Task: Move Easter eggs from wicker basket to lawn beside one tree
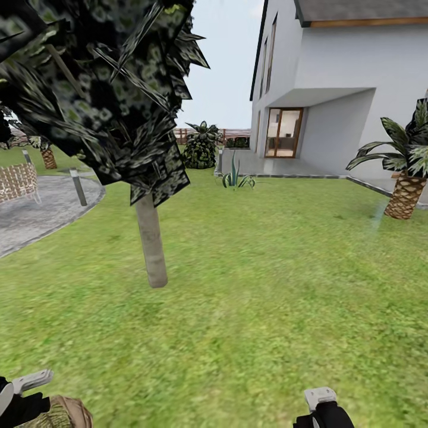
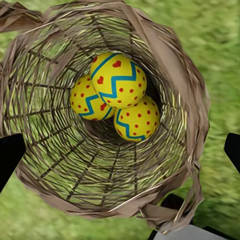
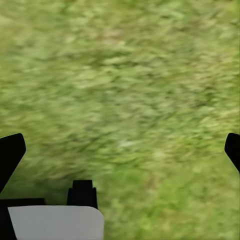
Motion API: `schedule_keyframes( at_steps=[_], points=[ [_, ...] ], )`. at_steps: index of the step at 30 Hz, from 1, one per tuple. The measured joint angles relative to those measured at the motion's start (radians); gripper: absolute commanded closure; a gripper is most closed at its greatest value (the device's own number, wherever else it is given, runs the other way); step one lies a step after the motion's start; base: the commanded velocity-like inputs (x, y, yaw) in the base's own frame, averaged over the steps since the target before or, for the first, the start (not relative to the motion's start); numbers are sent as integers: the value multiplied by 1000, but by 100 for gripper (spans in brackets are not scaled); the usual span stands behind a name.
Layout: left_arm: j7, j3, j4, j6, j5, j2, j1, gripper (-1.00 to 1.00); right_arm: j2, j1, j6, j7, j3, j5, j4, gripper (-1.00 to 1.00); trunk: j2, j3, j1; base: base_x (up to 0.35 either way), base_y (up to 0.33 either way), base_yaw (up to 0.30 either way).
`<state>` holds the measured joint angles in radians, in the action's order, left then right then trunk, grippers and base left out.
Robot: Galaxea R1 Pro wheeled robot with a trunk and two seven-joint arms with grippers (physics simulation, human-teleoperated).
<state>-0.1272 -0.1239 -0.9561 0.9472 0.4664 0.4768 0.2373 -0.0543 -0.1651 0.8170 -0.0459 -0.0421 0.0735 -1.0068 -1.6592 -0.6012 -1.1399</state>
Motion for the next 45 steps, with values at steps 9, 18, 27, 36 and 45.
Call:
schedule_keyframes(
  at_steps=[9, 18, 27, 36, 45],
  points=[
    [-1, 0, 0, 0, -1, 0, 0, -100, 0, 0, 0, 0, 0, 0, 0, -100, -63, -28, -35, 0, 0, 0],
    [-2, 0, 0, 0, -5, -1, 0, -100, -1, 0, 0, 1, 0, -2, 0, -100, -126, -56, -69, 0, 0, 0],
    [-1, 0, 0, -1, -3, 1, 0, -100, -2, 0, 0, 2, 1, -2, -1, -100, -189, -85, -104, 0, 0, 0],
    [-2, -1, 0, -2, 0, 0, 0, -100, -2, 0, 0, 2, 0, -2, 0, -100, -252, -113, -138, 0, 0, 0],
    [0, -2, -1, -2, 1, 4, 0, -100, -1, 0, 0, 2, -2, 2, 0, -100, -315, -141, -173, 0, 0, 0]
  ],
)
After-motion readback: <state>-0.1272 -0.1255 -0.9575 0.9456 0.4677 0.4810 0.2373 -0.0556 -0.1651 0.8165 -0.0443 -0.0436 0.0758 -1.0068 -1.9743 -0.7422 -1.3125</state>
